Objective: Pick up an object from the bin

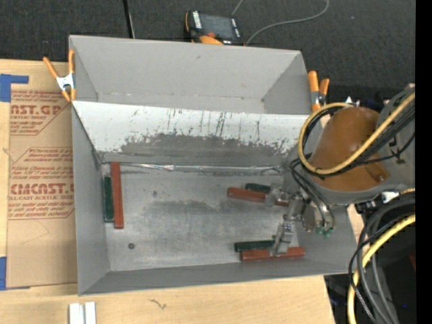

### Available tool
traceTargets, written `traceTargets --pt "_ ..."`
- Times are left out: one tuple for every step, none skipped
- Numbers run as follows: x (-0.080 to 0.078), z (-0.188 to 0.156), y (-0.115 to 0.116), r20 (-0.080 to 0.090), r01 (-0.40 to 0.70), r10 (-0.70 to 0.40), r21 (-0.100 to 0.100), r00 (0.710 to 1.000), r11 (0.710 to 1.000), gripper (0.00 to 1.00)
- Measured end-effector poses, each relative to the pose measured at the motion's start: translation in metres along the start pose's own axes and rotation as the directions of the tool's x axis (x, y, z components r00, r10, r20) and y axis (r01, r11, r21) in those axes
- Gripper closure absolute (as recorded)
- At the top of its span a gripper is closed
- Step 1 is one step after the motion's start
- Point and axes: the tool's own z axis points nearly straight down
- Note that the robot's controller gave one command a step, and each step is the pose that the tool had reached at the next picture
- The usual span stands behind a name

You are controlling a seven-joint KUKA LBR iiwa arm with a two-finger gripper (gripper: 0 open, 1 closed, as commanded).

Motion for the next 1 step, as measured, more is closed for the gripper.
traceTargets --pt "0.0049 0.0538 0.001 0.006 -0.03 0.03 0.0 1.0 1.0 0.0"
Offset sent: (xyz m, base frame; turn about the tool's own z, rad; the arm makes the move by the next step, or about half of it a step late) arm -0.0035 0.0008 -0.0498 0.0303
